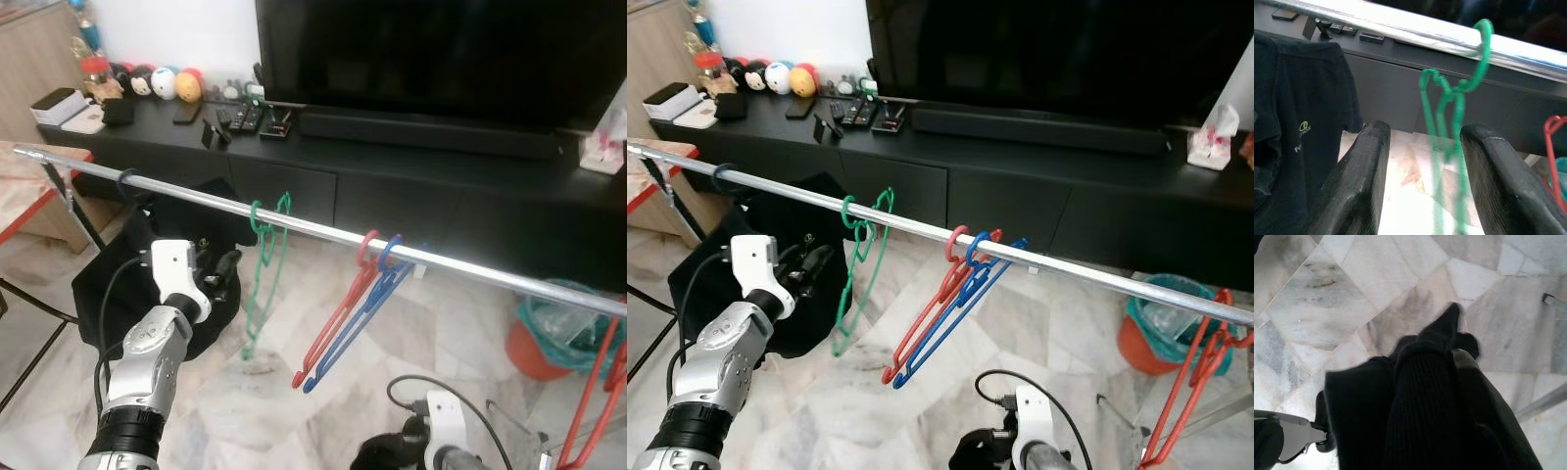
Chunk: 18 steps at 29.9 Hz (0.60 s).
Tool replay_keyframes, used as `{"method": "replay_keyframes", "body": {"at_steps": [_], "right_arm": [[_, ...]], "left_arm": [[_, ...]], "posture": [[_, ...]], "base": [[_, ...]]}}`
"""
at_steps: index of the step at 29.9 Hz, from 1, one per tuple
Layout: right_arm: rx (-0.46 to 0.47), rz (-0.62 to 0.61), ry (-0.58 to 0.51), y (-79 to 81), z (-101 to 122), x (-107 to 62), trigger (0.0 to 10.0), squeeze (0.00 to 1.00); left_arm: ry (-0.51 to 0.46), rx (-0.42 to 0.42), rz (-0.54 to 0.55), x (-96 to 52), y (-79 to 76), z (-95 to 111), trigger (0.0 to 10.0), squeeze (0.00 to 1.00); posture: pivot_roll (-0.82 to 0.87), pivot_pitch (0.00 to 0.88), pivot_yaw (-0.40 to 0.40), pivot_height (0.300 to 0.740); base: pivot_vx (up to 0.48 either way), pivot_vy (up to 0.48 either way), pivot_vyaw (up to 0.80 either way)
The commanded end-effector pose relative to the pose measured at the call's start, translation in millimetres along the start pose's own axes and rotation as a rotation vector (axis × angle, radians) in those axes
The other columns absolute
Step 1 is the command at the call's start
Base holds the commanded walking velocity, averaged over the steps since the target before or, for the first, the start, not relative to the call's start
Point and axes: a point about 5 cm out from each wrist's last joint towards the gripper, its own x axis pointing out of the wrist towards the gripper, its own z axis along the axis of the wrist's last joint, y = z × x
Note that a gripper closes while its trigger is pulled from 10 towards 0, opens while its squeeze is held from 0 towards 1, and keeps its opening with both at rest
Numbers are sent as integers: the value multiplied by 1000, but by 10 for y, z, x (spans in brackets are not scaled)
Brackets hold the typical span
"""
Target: Hang hanger
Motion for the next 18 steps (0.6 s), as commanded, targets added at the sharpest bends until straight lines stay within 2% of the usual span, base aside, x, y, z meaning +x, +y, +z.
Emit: {"method": "replay_keyframes", "body": {"at_steps": [1, 6, 7, 9, 14, 18], "right_arm": [[1, -4, 5, -18, -4, -1, 10000, 0], [3, -8, 7, -20, -7, -2, 10000, 0], [4, -8, 7, -20, -9, -2, 10000, 0], [6, -7, 7, -19, -10, -2, 10000, 0], [6, -6, 7, -17, -12, -3, 10000, 0], [8, -5, 6, -19, -10, -3, 10000, 0]], "left_arm": [[13, 38, -24, 0, -31, 37, 10000, 0], [32, 18, -108, -35, -94, 105, 10000, 0], [57, 35, -155, -67, -100, 122, 10000, 0], [79, 55, -173, -83, -84, 117, 10000, 0], [122, 80, -100, -19, 38, 53, 10000, 0], [154, 74, -34, 66, 55, -24, 10000, 0]], "posture": [[-61, 0, 0, 740], [-65, 0, 4, 740], [-61, 0, 3, 740], [-61, 0, 3, 740], [-64, 0, 8, 740], [-73, 0, 8, 740]], "base": [[0, 0, 0], [0, 0, 0], [0, 0, 0], [0, 0, 0], [0, 0, 0], [0, 0, 0]]}}
